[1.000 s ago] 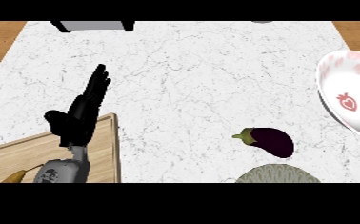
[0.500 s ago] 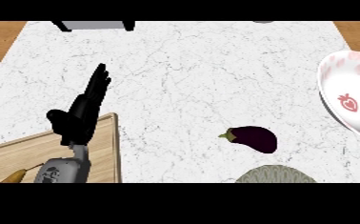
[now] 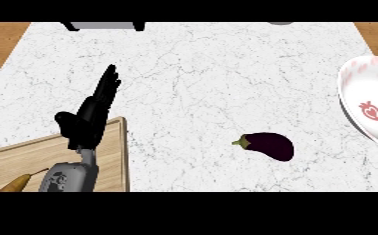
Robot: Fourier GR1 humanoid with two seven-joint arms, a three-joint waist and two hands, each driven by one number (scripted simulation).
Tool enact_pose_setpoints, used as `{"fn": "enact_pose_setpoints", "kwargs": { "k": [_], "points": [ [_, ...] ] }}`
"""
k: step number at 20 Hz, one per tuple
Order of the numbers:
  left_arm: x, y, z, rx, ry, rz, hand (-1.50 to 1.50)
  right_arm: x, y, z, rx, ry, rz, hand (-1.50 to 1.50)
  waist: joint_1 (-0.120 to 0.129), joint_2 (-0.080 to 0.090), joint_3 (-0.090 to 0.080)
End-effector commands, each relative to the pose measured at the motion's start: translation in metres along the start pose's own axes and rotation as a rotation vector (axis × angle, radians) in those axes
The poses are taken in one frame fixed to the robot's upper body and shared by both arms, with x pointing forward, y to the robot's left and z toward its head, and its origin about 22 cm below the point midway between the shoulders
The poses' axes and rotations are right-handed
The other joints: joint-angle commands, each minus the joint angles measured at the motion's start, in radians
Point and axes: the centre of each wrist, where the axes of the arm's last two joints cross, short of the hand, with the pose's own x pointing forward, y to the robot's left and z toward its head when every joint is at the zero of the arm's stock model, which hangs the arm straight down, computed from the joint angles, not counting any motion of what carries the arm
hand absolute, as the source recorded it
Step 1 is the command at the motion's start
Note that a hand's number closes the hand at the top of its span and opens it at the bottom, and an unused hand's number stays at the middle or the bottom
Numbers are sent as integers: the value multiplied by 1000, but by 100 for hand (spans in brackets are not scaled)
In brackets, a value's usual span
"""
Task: Pick the bell pepper from the placemat and place it in the bowl
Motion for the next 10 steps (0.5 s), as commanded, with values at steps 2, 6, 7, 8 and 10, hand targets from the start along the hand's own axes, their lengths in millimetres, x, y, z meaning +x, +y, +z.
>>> {"fn": "enact_pose_setpoints", "kwargs": {
  "k": [2, 6, 7, 8, 10],
  "points": [
    [1, -8, -1, -2, -9, 6, 0, 27, -24, -22, -31, 3, -71, 150, 1, -1, 1],
    [8, -17, 4, -10, 5, 17, 0, 7, -54, -63, -59, 56, -69, 150, 12, 0, 2],
    [2, -2, -7, -13, 9, 12, 0, 10, -56, -79, -77, 90, 25, 150, 18, 4, 1],
    [-6, -15, 14, -13, -13, -7, 0, -5, -53, -75, -75, 108, 95, 150, 18, 2, 2],
    [0, 10, 1, -12, 0, 15, 0, -18, -60, -92, -85, 131, 112, 150, 19, 4, 2]
  ]
}}
